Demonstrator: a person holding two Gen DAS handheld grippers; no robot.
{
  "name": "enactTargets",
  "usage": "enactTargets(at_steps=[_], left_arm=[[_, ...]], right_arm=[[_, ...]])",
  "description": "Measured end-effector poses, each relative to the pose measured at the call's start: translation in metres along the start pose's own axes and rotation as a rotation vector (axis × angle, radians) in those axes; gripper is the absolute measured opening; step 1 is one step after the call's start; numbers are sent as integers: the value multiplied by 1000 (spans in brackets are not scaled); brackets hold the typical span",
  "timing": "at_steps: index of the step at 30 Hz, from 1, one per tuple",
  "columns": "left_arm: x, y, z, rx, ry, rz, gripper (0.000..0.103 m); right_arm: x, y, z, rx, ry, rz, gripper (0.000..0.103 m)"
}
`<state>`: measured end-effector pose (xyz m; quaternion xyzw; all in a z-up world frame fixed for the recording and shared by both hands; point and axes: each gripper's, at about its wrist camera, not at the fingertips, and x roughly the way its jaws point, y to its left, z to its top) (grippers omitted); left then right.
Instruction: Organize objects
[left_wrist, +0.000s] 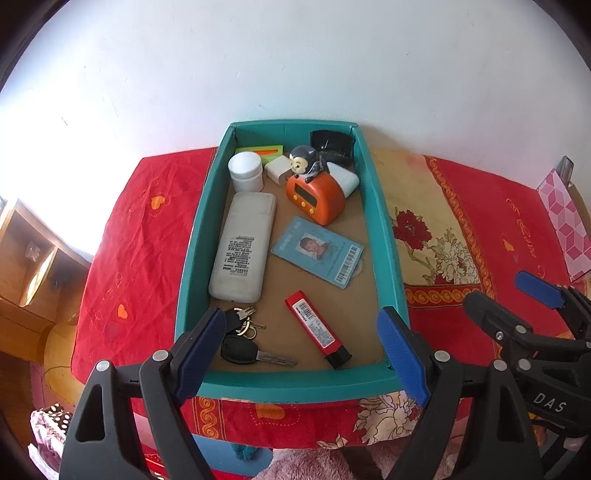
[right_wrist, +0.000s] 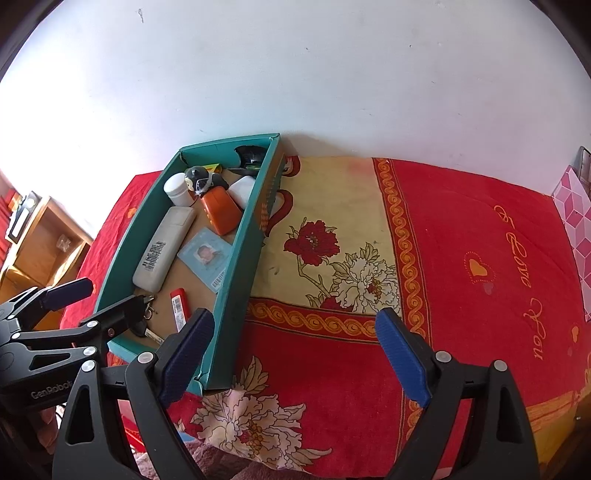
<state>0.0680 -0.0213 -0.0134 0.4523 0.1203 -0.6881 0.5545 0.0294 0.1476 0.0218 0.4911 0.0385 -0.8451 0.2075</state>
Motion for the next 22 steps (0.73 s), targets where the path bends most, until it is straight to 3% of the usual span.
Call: enactTargets(at_steps=[8, 22], left_arm=[[-1, 6, 0, -51, -11, -5, 85], [0, 3, -4, -18, 22, 16, 85]], right_arm=[[1, -4, 0, 22, 6, 4, 91], [2, -6, 0, 33, 7, -3, 91]])
